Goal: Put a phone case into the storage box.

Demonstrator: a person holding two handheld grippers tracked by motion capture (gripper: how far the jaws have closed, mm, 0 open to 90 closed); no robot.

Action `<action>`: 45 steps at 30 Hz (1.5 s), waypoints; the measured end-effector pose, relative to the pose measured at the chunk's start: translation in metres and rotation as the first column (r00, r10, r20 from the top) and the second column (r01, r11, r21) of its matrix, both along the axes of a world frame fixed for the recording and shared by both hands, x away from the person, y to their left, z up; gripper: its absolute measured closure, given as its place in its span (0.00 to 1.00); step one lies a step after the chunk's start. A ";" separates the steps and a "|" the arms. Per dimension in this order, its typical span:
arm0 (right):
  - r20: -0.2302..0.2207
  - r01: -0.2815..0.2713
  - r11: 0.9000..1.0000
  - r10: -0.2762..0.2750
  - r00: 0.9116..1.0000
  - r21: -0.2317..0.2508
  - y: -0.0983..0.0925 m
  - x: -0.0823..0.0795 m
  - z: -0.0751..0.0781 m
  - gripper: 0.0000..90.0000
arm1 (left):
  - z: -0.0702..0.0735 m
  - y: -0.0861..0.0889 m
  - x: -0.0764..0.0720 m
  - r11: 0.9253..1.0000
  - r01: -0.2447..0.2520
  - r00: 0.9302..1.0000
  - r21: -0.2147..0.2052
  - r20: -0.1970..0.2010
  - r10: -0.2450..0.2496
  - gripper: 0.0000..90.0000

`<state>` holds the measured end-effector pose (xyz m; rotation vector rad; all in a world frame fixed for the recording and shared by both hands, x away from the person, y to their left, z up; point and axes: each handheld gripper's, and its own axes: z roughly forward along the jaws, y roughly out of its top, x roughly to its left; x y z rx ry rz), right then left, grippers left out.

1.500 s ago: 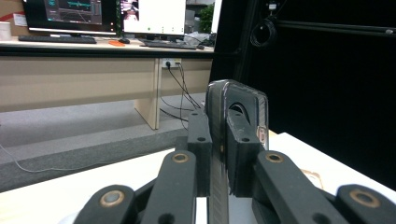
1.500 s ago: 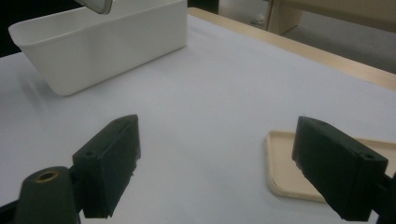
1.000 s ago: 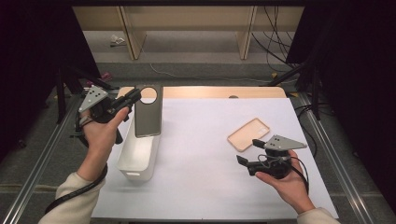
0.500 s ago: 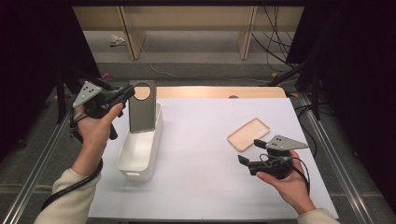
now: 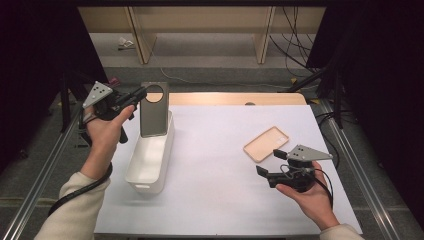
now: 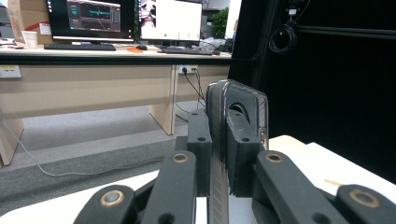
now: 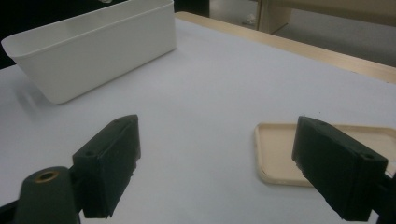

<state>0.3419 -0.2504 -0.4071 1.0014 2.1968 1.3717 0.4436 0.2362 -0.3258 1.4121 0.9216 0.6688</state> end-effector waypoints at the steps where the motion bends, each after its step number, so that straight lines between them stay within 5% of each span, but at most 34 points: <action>1: -0.002 0.001 1.000 -0.001 1.000 0.000 0.000 0.000 0.000 0.18 | 0.000 0.000 0.001 1.000 0.000 1.000 0.001 0.000 0.000 0.91; 24: -0.006 0.006 1.000 -0.006 1.000 0.017 -0.002 0.001 0.000 0.18 | -0.006 0.005 0.034 0.999 0.017 1.000 0.028 -0.015 -0.016 0.91; 45: -0.017 0.011 1.000 -0.011 1.000 0.027 -0.002 0.001 -0.001 0.18 | -0.020 0.005 0.057 0.998 0.016 0.998 0.064 -0.068 -0.012 0.91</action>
